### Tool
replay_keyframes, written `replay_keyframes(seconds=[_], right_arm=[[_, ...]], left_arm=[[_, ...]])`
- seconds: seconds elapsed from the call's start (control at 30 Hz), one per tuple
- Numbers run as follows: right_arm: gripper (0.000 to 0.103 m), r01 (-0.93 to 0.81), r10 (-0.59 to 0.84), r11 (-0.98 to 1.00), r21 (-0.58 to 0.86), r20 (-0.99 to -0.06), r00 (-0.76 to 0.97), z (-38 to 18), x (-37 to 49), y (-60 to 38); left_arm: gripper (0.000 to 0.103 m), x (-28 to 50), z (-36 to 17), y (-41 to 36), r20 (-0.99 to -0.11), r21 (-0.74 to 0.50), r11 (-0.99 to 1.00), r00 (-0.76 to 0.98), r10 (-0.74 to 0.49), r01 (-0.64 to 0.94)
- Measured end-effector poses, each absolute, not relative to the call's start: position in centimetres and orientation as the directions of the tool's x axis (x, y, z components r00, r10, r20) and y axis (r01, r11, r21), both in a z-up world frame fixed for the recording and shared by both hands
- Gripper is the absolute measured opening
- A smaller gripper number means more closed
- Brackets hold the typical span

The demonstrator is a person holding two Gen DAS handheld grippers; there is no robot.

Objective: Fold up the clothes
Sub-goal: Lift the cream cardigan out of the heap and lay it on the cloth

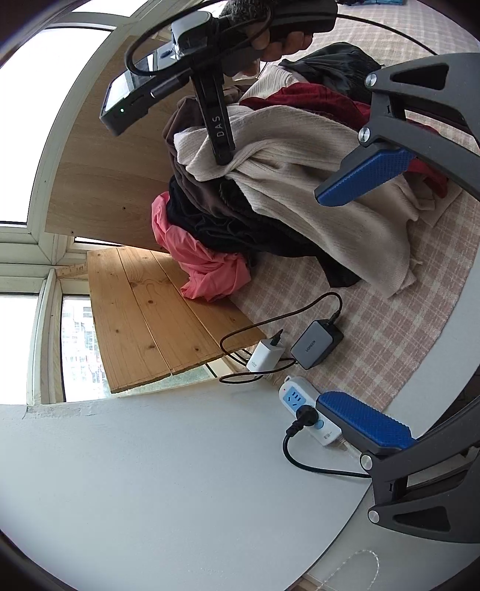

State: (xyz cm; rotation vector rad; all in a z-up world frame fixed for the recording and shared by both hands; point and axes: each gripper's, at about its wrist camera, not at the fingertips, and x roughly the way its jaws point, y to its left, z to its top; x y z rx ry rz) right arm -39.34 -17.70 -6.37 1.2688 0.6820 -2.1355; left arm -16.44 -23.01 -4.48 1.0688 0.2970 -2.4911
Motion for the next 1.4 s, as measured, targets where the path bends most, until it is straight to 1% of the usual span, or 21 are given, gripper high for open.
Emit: replay_keyframes(seconds=[0.03,0.07,0.1,0.13,0.2,0.27,0.4,0.47,0.57,0.67,0.77,0.83,0.93,1.0,1.03,1.1,1.17,1.2,1.27,1.3,1.4], right_arm=[[0.05,0.693,-0.248,-0.717,-0.077,-0.901,-0.357,-6.8,-39.8,-17.7],[0.028,0.698,-0.292,-0.716,-0.016,-0.901,-0.32,-7.1,-40.3,-17.7],[0.018,0.706,-0.339,-0.708,0.022,-0.887,-0.313,-6.0,-40.2,-17.4],[0.015,0.712,-0.385,-0.699,0.06,-0.871,-0.304,-4.8,-40.1,-17.1],[0.013,0.729,-0.468,-0.676,0.108,-0.827,-0.312,-1.4,-39.7,-16.5],[0.013,0.743,-0.559,-0.65,0.158,-0.761,-0.328,4.0,-38.9,-16.0],[0.012,0.823,-0.736,-0.544,0.161,-0.562,-0.377,16.8,-35.1,-15.6],[0.012,0.853,-0.776,-0.505,0.134,-0.505,-0.379,21.8,-33.1,-14.5],[0.012,0.849,-0.77,-0.525,0.06,-0.458,-0.444,26.2,-30.8,-11.0],[0.012,0.811,-0.745,-0.58,0.078,-0.454,-0.489,26.6,-29.8,-3.6],[0.012,0.728,-0.679,-0.673,0.13,-0.498,-0.539,24.7,-29.4,6.5],[0.012,0.639,-0.625,-0.746,0.187,-0.527,-0.576,22.9,-28.8,14.4],[0.012,0.444,-0.486,-0.866,0.232,-0.602,-0.633,18.4,-26.9,26.8],[0.012,0.266,-0.359,-0.933,0.241,-0.677,-0.643,13.9,-25.7,35.1],[0.012,0.177,-0.29,-0.957,0.23,-0.721,-0.629,11.5,-25.4,39.0],[0.012,0.05,-0.11,-0.994,0.098,-0.83,-0.547,5.8,-25.8,44.9],[0.013,-0.056,0.07,-0.997,-0.051,-0.899,-0.433,0.1,-26.1,50.7],[0.014,-0.061,0.128,-0.992,-0.113,-0.92,-0.37,-2.3,-26.4,52.5],[0.017,-0.046,0.116,-0.993,-0.107,-0.954,-0.277,-6.3,-26.2,55.9],[0.018,-0.032,0.106,-0.994,-0.101,-0.956,-0.274,-7.5,-26.0,57.0],[0.03,0.009,0.137,-0.989,-0.145,-0.952,-0.275,-9.4,-25.9,57.9]], left_arm=[[0.101,-16.1,-4.5,-23.1,-0.731,-0.035,-0.89,-0.619,-0.287,0.454],[0.101,-15.8,-4.6,-23.2,-0.732,-0.038,-0.888,-0.618,-0.288,0.458],[0.101,-15.5,-4.7,-23.3,-0.733,-0.041,-0.886,-0.616,-0.288,0.462],[0.101,-15.2,-4.8,-23.4,-0.735,-0.038,-0.883,-0.611,-0.293,0.468],[0.101,-14.8,-4.9,-23.8,-0.741,-0.031,-0.877,-0.6,-0.302,0.48],[0.101,-14.5,-4.9,-24.3,-0.745,-0.031,-0.871,-0.593,-0.307,0.49],[0.101,-14.1,-3.5,-25.0,-0.73,-0.036,-0.867,-0.606,-0.317,0.498],[0.101,-14.1,-2.2,-24.9,-0.711,-0.038,-0.872,-0.626,-0.32,0.488],[0.101,-14.4,0.0,-24.1,-0.676,-0.035,-0.89,-0.667,-0.313,0.454],[0.101,-14.7,2.4,-22.7,-0.638,-0.027,-0.913,-0.71,-0.298,0.407],[0.101,-15.3,4.5,-19.9,-0.602,-0.014,-0.941,-0.754,-0.262,0.338],[0.101,-16.1,5.4,-17.3,-0.592,0.003,-0.959,-0.772,-0.231,0.285],[0.101,-17.8,4.7,-11.2,-0.615,0.027,-0.982,-0.772,-0.163,0.185],[0.101,-18.9,4.2,-7.1,-0.632,0.041,-0.992,-0.766,-0.116,0.117],[0.101,-19.4,4.0,-5.0,-0.641,0.047,-0.995,-0.762,-0.093,0.082],[0.101,-20.6,3.0,-0.5,-0.667,0.049,-0.999,-0.744,-0.039,0.008],[0.101,-21.9,1.2,4.5,-0.705,0.034,-0.997,-0.709,0.028,-0.073],[0.101,-22.6,0.4,7.0,-0.723,0.024,-0.993,-0.689,0.061,-0.113],[0.101,-24.0,-2.0,11.5,-0.76,0.02,-0.984,-0.643,0.099,-0.176],[0.101,-24.8,-3.3,13.7,-0.777,0.017,-0.979,-0.618,0.116,-0.205],[0.101,-25.2,-7.0,17.6,-0.822,0.039,-0.97,-0.559,0.105,-0.241]])
